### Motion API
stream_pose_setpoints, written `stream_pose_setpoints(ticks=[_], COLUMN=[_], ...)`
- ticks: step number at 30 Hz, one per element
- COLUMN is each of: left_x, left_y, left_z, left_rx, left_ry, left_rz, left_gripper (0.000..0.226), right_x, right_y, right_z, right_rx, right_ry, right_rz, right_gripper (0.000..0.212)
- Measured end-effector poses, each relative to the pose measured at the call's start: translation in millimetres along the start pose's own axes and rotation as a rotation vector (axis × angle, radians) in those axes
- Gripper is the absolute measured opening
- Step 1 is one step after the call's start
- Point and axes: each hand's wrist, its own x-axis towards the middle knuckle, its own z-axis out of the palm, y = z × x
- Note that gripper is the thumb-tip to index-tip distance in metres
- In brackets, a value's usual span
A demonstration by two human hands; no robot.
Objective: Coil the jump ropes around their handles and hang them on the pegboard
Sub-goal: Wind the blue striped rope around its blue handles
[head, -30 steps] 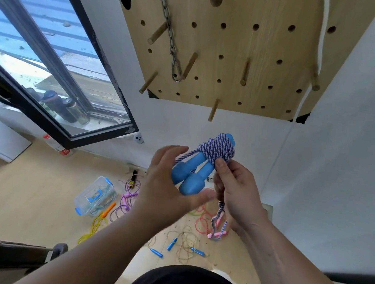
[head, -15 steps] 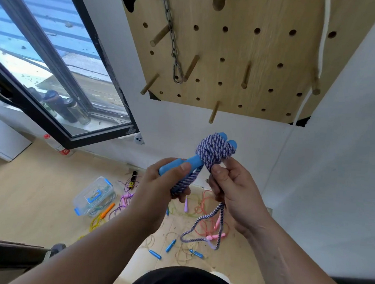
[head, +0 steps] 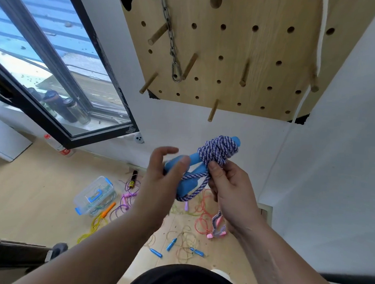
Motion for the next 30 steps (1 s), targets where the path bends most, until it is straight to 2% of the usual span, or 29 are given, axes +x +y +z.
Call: stream_pose_setpoints(ticks=[2, 4, 6, 8, 12, 14, 18, 22, 27, 30], left_x=[1, 6, 11, 13, 15, 14, 9, 9, 3, 2], left_y=[-10, -18, -17, -15, -10, -7, 5, 6, 9, 12], left_z=[-3, -6, -8, -8, -9, -12, -11, -10, -13, -14], left_rx=[0.431, 0.72, 0.913, 0.992, 0.795, 0.658, 0.203, -0.182, -0.426, -0.533], left_ry=[-0.016, -0.021, 0.0, 0.017, 0.019, 0.005, -0.087, -0.237, -0.552, -0.694], left_rz=[0.408, 0.667, 0.736, 0.762, 0.741, 0.656, 0.286, 0.039, -0.236, -0.384], left_gripper=[0.077, 0.093, 0.09, 0.083, 0.066, 0.064, 0.059, 0.048, 0.059, 0.055], right_x=[-1, -2, -3, -3, -4, -5, -5, -2, -2, -2], right_y=[-2, -4, -6, -8, -9, -10, -10, -7, -7, -3], right_z=[4, 5, 4, 4, -1, -5, -13, -21, -23, -22], right_rx=[0.022, 0.1, 0.13, 0.152, 0.164, 0.176, 0.139, 0.089, 0.146, 0.145], right_ry=[0.039, 0.06, 0.066, 0.053, -0.011, -0.082, -0.181, -0.229, -0.293, -0.28], right_rz=[0.053, 0.111, 0.153, 0.173, 0.137, 0.101, 0.05, 0.003, -0.004, 0.025], right_gripper=[0.028, 0.033, 0.034, 0.033, 0.028, 0.024, 0.021, 0.013, 0.002, 0.016])
